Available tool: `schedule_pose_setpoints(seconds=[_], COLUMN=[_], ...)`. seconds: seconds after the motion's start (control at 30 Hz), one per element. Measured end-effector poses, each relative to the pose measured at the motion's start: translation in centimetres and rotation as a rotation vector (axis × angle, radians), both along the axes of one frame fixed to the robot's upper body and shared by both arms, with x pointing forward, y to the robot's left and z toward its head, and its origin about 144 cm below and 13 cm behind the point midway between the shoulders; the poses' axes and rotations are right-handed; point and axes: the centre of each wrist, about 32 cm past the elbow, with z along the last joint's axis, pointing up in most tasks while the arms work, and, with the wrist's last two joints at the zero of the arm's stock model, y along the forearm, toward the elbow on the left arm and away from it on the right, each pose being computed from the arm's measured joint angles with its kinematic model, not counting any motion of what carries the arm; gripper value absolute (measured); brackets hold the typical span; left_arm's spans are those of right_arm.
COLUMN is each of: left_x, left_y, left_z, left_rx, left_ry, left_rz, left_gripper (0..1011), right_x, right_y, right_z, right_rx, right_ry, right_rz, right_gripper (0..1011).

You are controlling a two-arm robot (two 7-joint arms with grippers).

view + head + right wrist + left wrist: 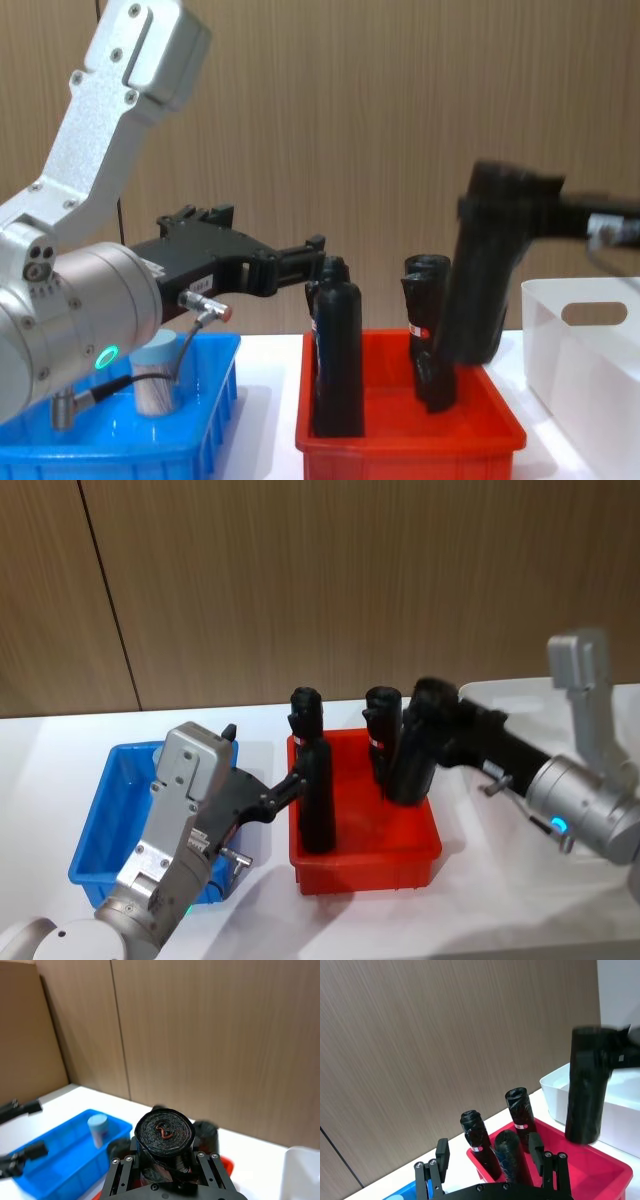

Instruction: Pick the cotton swabs from the blue box and place them into the white box.

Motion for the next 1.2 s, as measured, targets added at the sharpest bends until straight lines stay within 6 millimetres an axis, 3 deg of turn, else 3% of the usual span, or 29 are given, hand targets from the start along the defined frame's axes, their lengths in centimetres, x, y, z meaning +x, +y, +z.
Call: schedule_pose_setpoints(seconds=[0.57, 0.93, 1.2], left_x=[0.0, 0.0, 0.0], left_y=[0.0, 0.0, 0.0], left_z=[0.0, 0.0, 0.0], left_rx=[0.000, 0.000, 0.000], left_ry=[0.000, 0.000, 0.000], left_rz=[0.000, 0.000, 0.000], left_gripper=[1004, 1004, 1004], right_x=[-0.2, 1.0, 2.5], right_y=[-3.5, -5.3, -6.2], right_z=[4.4, 4.1, 2.2], right_rx=[-0.036, -0.088, -0.121], right_ry=[-0.137, -0.128, -0.073], right_rz=[-0.196, -0.290, -0.339], right_gripper=[521, 521, 521])
